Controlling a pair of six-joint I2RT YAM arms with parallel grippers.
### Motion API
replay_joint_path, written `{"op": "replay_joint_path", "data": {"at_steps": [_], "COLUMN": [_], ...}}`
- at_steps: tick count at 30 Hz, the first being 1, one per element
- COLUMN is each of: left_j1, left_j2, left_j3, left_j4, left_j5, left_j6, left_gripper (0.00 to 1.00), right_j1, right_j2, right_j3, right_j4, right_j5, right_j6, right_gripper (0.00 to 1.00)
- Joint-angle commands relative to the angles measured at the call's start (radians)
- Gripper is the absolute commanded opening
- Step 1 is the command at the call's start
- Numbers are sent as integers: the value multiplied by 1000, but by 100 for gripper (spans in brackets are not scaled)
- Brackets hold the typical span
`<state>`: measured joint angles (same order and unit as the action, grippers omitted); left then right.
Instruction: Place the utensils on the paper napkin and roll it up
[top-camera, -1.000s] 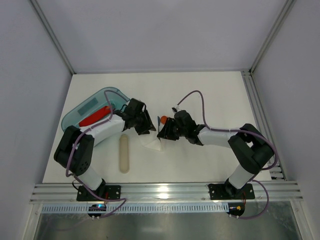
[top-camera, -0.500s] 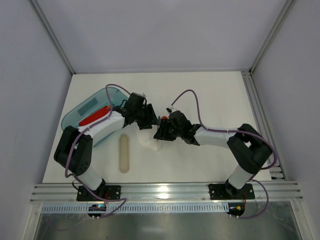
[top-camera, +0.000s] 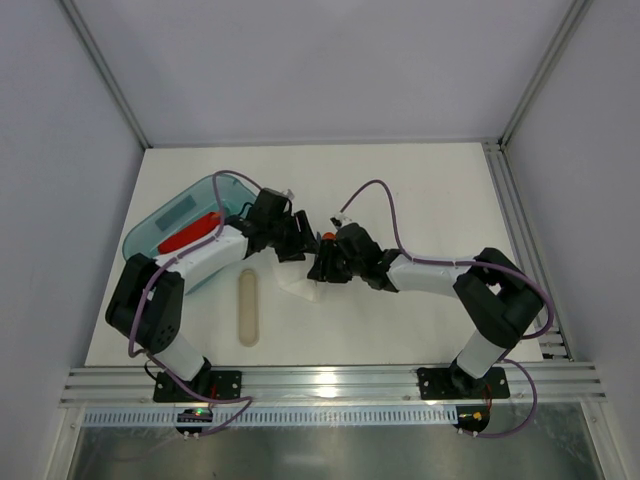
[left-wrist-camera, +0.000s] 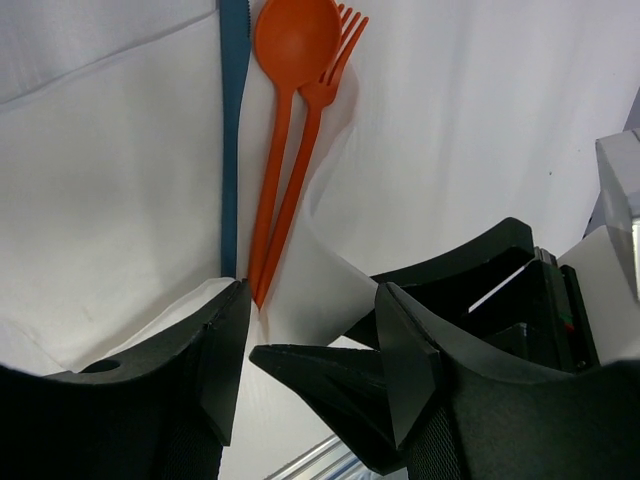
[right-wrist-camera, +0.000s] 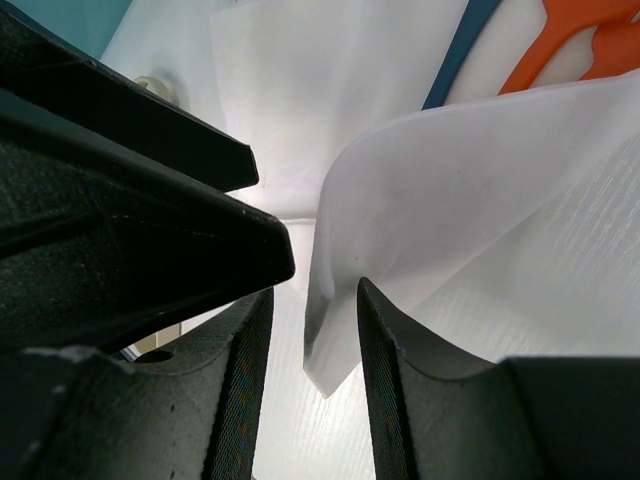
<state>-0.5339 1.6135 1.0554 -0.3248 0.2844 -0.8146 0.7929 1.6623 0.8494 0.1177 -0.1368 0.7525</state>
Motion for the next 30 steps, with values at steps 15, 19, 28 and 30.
{"op": "replay_joint_path", "data": {"at_steps": [15, 19, 28, 30], "left_j1": [6, 6, 14, 12], "left_j2": [-66, -76, -101, -102], "left_j3": [-25, -21, 0, 12], "left_j4": [6, 0, -57, -69], "left_j5": [-45, -47, -123, -139], "left_j6": [54, 71, 80, 92], "left_gripper": [56, 57, 57, 57], "right_j1": [54, 63, 94, 92], "right_j2": [-33, -21, 2, 27], "right_j3": [23, 48, 171, 218], "right_j4": [70, 42, -140, -203], "right_j5": [48, 72, 132, 161], "right_j6": [-54, -76, -189, -223], "right_gripper": [45, 42, 42, 42]}}
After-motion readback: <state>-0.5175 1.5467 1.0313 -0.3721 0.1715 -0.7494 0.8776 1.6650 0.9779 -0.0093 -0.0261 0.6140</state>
